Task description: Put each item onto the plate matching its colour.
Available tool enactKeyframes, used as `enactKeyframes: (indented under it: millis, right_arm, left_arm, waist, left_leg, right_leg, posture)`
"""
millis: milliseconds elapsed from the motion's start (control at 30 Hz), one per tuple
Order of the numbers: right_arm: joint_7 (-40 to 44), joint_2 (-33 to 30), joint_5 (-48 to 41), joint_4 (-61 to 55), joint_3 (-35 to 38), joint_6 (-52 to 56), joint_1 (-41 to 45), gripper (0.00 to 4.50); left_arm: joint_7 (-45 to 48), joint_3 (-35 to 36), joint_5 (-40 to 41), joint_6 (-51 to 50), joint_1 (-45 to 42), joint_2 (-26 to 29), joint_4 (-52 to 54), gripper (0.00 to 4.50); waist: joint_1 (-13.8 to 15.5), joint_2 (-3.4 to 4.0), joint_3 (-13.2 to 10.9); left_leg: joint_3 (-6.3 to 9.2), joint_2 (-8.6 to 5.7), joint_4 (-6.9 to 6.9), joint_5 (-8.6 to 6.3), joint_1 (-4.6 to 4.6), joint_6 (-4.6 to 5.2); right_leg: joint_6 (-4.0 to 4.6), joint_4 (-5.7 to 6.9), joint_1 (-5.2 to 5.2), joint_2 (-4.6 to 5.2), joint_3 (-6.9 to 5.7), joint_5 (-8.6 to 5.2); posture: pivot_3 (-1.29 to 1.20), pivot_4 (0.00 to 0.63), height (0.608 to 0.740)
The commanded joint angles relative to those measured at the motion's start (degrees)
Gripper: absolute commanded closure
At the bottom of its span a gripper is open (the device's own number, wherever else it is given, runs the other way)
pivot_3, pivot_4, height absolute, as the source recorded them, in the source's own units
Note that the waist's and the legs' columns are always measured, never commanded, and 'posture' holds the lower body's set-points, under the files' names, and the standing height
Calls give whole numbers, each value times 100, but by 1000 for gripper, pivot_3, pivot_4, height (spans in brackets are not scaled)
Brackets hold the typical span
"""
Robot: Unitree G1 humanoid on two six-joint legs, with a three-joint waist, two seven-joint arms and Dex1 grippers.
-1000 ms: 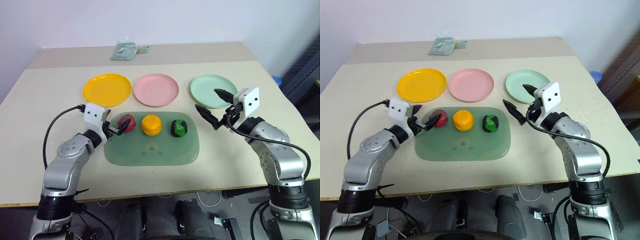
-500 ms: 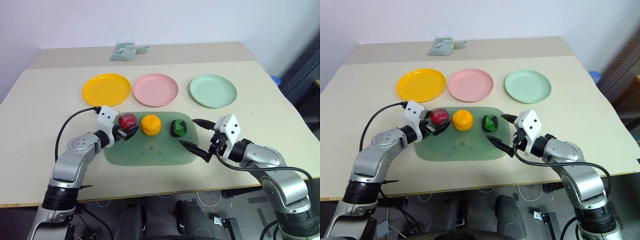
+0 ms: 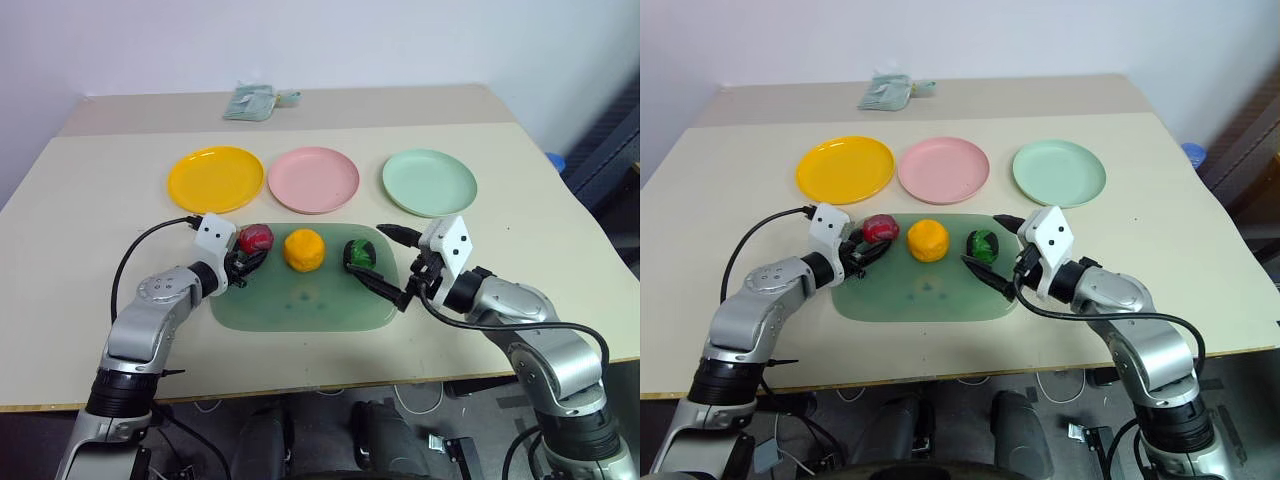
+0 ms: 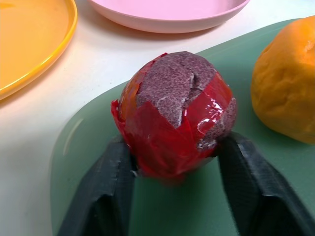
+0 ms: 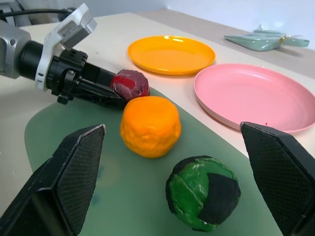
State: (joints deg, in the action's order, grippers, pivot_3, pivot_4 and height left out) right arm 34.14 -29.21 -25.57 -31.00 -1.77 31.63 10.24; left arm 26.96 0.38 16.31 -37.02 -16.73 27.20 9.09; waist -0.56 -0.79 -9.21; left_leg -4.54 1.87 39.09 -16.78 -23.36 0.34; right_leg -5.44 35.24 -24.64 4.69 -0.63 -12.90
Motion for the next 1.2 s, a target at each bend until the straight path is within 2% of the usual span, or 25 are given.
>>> enactKeyframes:
  millis: [33,167,333,533,733,900,967,1067,1100,1200]
  right_arm:
    - [-46,78,11,-171,-8,-150,54,0]
    - [-31,142,65,-118,-49,-229,52,0]
    - [-48,269,176,74,-139,-411,149,0]
    - [-220,510,393,405,-194,-575,456,0]
    - [-750,635,842,603,-134,-529,620,0]
    - [-958,646,958,533,-45,-518,573,0]
    - [-1003,651,970,473,-39,-504,531,0]
    - [-1042,669,973,416,-72,-483,503,0]
    - [-1053,676,974,409,-83,-478,499,0]
    - [-1071,698,972,416,-110,-476,498,0]
  left_arm:
    - [-92,154,-17,134,-120,-69,84,2295]
    - [-508,367,-131,250,-372,-257,-94,2295]
    - [-979,273,-276,317,-1375,-777,-702,2295]
    - [-1660,158,-689,786,-3145,-1689,-2992,2295]
    - [-1554,-136,-1193,1775,-4419,-1999,-5425,2295]
    - [-1330,-79,-1257,2113,-4875,-2118,-6487,2295]
    - [-1289,-3,-1214,2165,-4964,-2140,-6698,1633]
    - [-1234,64,-1190,2311,-5017,-2121,-6761,317]
    - [-1218,105,-1165,2348,-5019,-2110,-6718,44]
    - [-1152,277,-1046,2631,-4921,-2072,-6369,44]
  waist:
    - [1,0,0]
    - [15,-1,0]
    - [50,-5,-1]
    - [132,-8,-1]
    - [112,-13,-5]
    - [106,-15,-6]
    - [105,-16,-6]
    - [110,-21,-9]
    - [111,-22,-10]
    - [116,-23,-11]
  left_leg:
    - [0,0,0,0,0,0]
    - [0,0,1,0,0,0]
    - [2,-5,5,0,-1,0]
    - [-4,-15,10,1,-2,1]
    - [-9,-15,7,1,-4,1]
    - [-8,-14,4,1,-5,1]
    - [-9,-14,4,1,-5,1]
    - [-8,-13,5,1,-6,1]
    - [-7,-13,5,1,-6,1]
    - [-7,-13,5,1,-7,1]
  right_leg:
    - [0,0,0,0,0,0]
    - [-1,0,0,0,0,0]
    - [-16,0,4,-1,-1,9]
    - [-25,-3,10,-3,-5,14]
    - [-30,-7,9,-5,-8,13]
    - [-36,-5,7,-6,-10,10]
    - [-37,-5,6,-6,-11,10]
    - [-37,-5,6,-5,-11,10]
    - [-37,-5,6,-5,-11,10]
    - [-37,-5,6,-4,-11,10]
  posture:
    - [0,150,740]
    - [0,150,740]
    - [0,150,740]
    - [0,150,740]
    - [0,150,740]
    - [0,150,740]
    - [0,150,740]
    - [0,150,740]
    - [0,150,740]
    - [0,150,740]
